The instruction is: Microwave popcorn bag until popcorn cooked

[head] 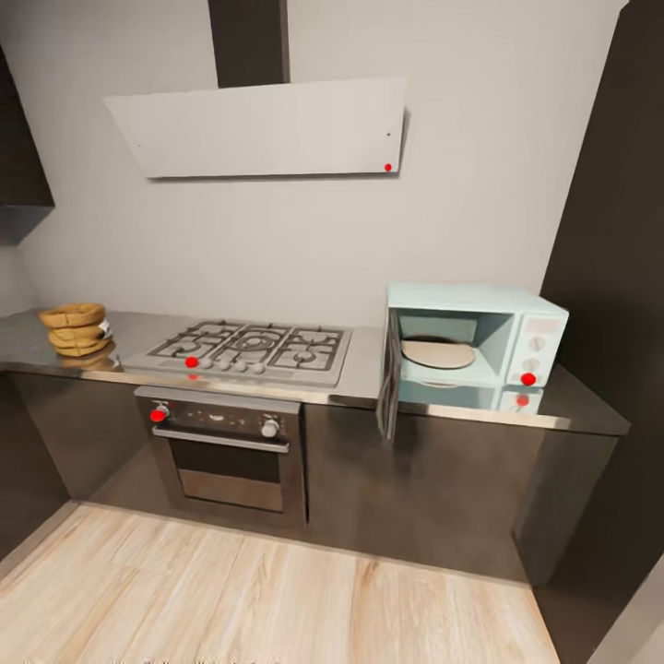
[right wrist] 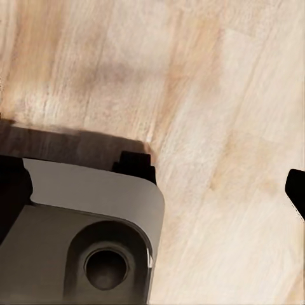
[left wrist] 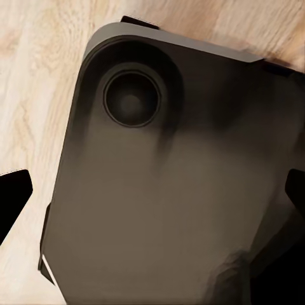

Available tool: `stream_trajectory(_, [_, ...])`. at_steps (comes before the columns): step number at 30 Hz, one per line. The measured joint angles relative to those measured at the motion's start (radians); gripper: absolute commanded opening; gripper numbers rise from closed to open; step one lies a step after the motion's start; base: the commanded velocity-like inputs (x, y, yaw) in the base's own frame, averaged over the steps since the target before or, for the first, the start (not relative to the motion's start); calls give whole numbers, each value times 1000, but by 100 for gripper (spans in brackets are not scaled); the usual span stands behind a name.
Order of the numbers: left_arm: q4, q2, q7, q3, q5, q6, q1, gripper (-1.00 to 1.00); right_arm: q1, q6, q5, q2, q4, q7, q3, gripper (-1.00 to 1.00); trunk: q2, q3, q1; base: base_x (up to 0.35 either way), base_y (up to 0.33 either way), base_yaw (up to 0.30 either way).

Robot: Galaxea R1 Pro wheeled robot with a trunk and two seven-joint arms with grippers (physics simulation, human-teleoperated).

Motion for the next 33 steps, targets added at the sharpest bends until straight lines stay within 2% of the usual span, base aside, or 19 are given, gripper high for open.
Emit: stream_trajectory(33, [0,-1,0,0,0,0,0,100,0,-2,7,1,0,0,2,100,0,0,0,0,0,268])
